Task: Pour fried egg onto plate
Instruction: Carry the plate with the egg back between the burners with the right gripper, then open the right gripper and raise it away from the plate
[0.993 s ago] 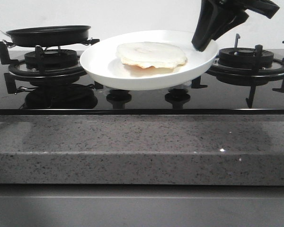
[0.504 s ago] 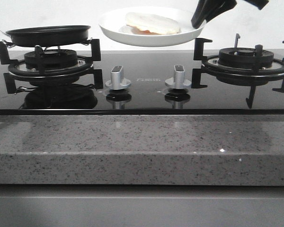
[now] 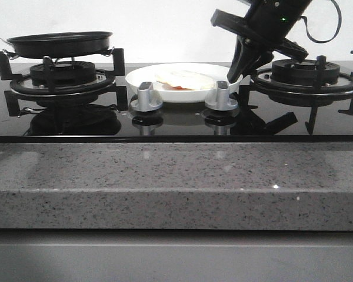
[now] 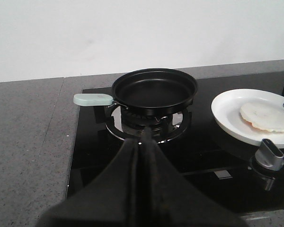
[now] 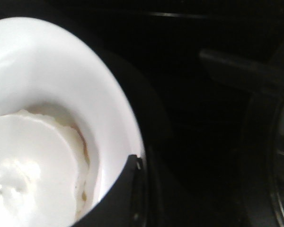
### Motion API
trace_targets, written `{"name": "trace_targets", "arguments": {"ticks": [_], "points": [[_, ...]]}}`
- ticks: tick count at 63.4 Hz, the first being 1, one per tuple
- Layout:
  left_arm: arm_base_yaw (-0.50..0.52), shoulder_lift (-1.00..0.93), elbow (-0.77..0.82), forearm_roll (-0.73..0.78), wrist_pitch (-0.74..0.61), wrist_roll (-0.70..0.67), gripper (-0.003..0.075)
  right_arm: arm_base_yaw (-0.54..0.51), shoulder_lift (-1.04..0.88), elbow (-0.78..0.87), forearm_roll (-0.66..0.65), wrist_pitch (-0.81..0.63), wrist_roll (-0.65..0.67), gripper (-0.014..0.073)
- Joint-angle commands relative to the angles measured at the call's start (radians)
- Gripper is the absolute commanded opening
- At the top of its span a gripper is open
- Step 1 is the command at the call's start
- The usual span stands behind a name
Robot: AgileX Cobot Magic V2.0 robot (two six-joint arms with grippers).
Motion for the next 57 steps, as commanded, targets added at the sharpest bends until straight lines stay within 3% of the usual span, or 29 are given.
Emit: {"name": "trace_targets", "arguments": {"ticks": [1,14,25,33,45,57], "points": [[-0.007,0.007,-0.026,-0.024,-0.077,0.001,-0.0020,-0.004,-0.068,-0.042,0.037,-0.015,-0.001,-0.0038],[-0.007,0.007,-0.026,-0.024,-0.077,0.001,-0.0020,-0.006,-0.070,-0.042,0.037,-0.009,-0.001,0.0164],[-0.007,0.007,-0.026,-0.024,-0.077,0.001,-0.0020,-0.026,-0.100,-0.059,0.037,0.015,-0.001,0.0179],[-0.007,0.007,-0.026,-0.024,-0.077,0.001,-0.0020,-0.048,-0.129,-0.085,0.037,0.066,-0.001,0.0106],[-0.007,0.007,-0.026,-0.024,-0.077,0.001,-0.0020,-0.082,-0.155,-0.095,0.037,0.141,-0.001,-0.0124],[-0.007,0.007,-0.026,-0.024,-0.077,0.001,-0.0020,-0.108,-0.185,-0.093,0.025,0.215,-0.032,-0.0118]]}}
